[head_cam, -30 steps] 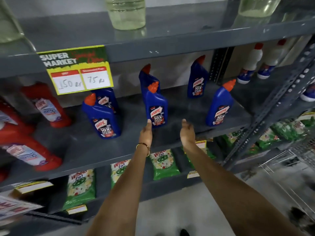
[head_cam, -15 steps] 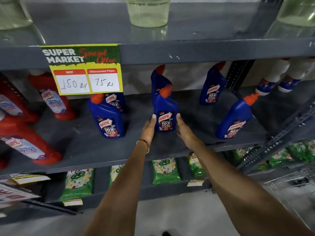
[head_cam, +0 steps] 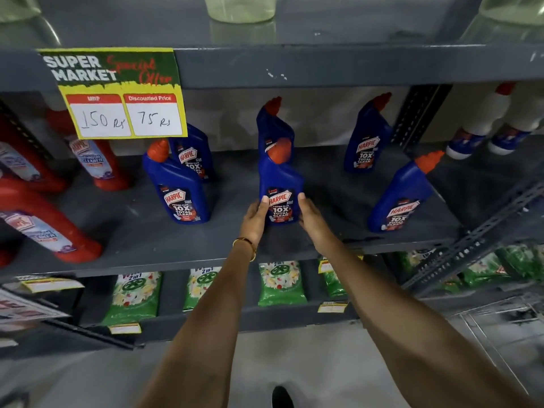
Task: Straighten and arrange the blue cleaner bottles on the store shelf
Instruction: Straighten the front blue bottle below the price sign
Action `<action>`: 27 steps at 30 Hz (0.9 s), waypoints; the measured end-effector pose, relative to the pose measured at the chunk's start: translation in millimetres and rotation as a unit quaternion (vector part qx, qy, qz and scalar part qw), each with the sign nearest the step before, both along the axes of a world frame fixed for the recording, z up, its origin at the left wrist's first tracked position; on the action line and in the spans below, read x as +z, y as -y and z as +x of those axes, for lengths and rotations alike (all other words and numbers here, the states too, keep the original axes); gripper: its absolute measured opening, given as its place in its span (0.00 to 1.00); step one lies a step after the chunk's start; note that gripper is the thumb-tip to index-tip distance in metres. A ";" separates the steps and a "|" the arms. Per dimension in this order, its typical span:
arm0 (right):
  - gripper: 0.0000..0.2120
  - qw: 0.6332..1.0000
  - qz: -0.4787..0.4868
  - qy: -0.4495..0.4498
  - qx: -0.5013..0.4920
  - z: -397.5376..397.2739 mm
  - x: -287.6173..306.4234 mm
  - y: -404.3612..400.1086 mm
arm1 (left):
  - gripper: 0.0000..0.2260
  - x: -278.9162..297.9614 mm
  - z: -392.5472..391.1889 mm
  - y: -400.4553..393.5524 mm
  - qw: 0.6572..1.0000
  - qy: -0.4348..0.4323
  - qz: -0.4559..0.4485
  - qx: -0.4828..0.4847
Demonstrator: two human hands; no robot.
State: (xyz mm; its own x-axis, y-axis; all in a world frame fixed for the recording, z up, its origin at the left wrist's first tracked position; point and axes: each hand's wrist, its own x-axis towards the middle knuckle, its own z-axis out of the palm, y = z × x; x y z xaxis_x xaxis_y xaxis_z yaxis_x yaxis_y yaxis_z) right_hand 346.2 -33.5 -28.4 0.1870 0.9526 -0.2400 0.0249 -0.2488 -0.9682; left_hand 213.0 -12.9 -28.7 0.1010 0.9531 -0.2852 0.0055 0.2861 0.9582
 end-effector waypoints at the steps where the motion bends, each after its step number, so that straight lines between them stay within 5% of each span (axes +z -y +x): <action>1: 0.24 1.000 0.001 0.001 0.001 0.1 -0.6 4.6 | 0.21 0.0 -0.9 5.0 1.000 0.002 0.000 -0.003; 27: 0.28 1.000 -0.013 -0.005 -0.027 -6.2 0.8 46.9 | 0.20 4.4 -8.0 50.4 0.999 -0.004 0.004 -0.038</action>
